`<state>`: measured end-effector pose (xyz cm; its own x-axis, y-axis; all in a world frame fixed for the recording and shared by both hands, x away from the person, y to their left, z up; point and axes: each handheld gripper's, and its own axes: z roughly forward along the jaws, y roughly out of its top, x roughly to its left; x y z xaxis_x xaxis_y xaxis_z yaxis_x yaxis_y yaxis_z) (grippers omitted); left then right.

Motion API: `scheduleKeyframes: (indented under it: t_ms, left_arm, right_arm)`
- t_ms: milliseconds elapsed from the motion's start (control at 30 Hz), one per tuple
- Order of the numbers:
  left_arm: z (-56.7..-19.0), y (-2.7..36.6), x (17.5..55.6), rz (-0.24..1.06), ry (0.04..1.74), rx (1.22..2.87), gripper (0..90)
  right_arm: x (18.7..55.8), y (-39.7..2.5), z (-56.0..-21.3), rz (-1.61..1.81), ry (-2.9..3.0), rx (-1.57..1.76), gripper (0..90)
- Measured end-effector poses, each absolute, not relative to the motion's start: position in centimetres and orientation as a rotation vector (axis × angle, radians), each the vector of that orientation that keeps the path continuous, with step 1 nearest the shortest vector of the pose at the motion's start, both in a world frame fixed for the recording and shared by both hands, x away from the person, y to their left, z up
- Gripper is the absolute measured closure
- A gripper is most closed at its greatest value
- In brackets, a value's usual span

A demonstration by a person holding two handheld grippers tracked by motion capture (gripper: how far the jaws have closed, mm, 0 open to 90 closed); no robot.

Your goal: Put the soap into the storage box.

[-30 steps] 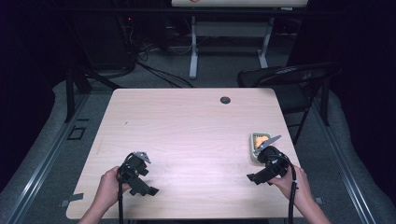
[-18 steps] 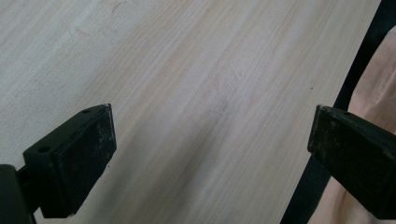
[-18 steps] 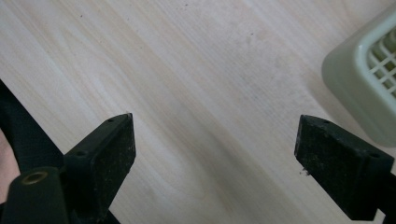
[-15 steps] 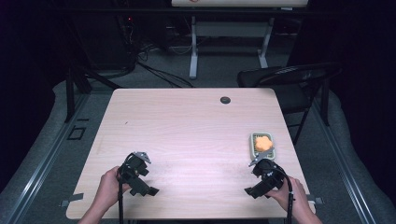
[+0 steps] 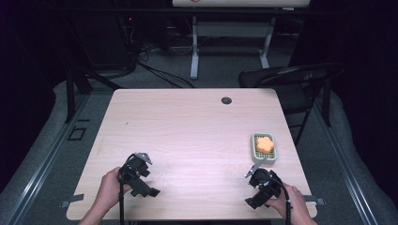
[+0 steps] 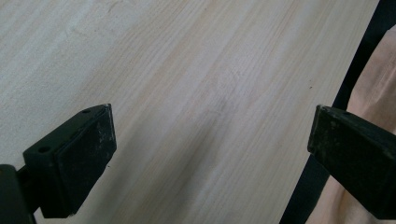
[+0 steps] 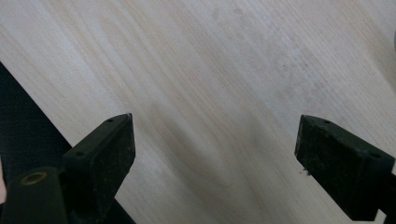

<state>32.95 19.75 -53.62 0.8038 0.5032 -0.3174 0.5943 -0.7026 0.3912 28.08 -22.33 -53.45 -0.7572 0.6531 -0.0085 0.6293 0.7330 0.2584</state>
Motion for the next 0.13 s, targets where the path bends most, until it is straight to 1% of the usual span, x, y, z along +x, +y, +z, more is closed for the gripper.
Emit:
scheduleKeyframes:
  t_ms: [133]
  left_arm:
    - [-53.63,19.80,32.98,-0.258,0.818,2.503,1.3]
  right_arm:
    - [28.15,-22.40,-53.42,0.363,2.828,1.045,12.1]
